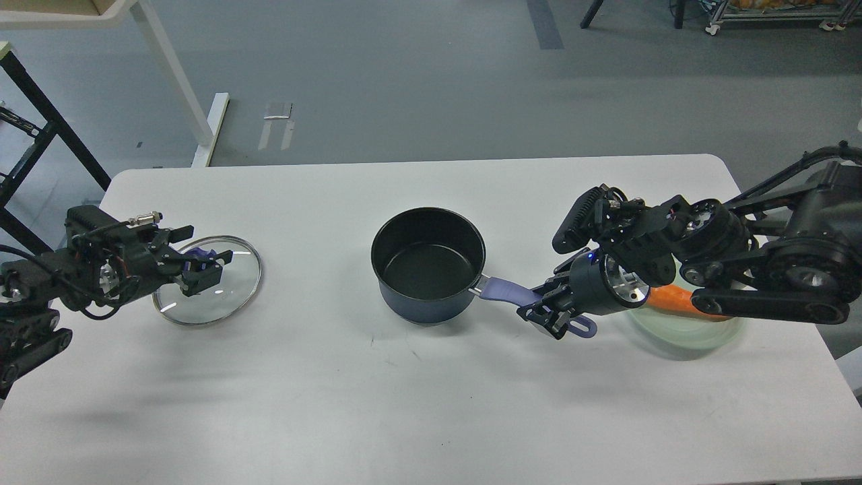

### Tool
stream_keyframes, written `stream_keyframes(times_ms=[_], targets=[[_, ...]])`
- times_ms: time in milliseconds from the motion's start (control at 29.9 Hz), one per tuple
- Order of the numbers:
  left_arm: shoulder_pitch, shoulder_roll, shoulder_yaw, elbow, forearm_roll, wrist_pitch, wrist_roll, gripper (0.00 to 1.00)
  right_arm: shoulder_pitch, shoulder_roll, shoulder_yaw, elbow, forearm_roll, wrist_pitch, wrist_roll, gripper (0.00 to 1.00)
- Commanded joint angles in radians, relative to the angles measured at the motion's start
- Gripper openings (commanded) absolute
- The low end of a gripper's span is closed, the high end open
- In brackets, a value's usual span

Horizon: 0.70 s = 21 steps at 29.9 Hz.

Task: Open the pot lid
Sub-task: 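Release the lid and handle, raising both grippers away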

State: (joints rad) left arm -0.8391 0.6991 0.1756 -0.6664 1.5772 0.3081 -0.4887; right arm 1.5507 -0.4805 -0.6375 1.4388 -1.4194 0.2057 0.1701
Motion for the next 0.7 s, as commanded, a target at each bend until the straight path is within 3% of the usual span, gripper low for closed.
stream_keyframes(times_ms=[0,201,468,569,669], targets=[[-0.031,0.006,-0.001,-0.001,-0.060,-0.006,0.000,0.92,0.000,0.000,0.005,0.000,0.004,-0.002,0.000,0.61],[-0.107,0.014,-0.001,-0.001,-0.307,-0.012,0.000,0.99,0.011,-0.030,0.035,0.002,0.086,-0.003,0.002,0.97],[-0.225,0.003,-0.005,0.001,-0.782,-0.156,0.000,0.99,0.015,-0.121,0.195,-0.011,0.232,-0.014,0.003,0.97],[-0.247,-0.001,-0.016,0.002,-0.964,-0.245,0.000,0.99,-0.012,-0.193,0.324,-0.046,0.328,-0.014,0.003,0.98],[-0.262,-0.026,-0.018,0.004,-1.162,-0.277,0.000,0.99,-0.099,-0.216,0.488,-0.070,0.410,-0.015,0.002,0.98]])
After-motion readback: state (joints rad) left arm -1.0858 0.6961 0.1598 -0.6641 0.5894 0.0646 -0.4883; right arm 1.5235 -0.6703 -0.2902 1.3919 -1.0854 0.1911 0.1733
